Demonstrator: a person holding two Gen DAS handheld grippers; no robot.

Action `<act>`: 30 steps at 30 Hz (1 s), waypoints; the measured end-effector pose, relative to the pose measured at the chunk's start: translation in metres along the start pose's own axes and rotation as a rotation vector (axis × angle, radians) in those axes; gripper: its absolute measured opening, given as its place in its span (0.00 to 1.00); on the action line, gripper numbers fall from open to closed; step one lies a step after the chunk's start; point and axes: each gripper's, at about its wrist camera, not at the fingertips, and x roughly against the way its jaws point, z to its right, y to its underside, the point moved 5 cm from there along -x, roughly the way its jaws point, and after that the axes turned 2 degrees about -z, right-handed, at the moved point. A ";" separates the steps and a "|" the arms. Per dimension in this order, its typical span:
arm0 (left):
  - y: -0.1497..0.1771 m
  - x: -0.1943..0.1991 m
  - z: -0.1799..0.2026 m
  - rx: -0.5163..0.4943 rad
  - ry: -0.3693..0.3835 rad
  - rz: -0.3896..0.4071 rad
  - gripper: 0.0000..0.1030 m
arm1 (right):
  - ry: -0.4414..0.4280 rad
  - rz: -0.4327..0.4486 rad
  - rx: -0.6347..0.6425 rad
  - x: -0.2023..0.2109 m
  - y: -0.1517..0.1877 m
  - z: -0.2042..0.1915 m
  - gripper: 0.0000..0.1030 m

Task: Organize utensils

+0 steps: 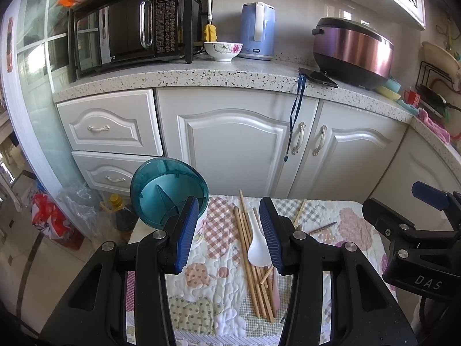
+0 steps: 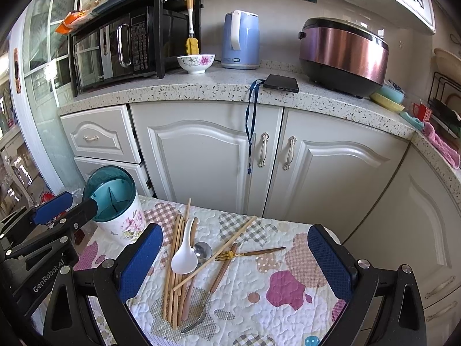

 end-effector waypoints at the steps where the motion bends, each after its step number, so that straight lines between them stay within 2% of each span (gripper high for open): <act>1: 0.001 0.000 0.000 0.000 -0.001 -0.001 0.42 | 0.001 -0.001 0.000 0.000 0.000 0.000 0.98; 30: 0.005 -0.013 -0.004 0.013 0.001 -0.034 0.42 | -0.032 -0.057 -0.026 -0.018 0.006 0.002 0.98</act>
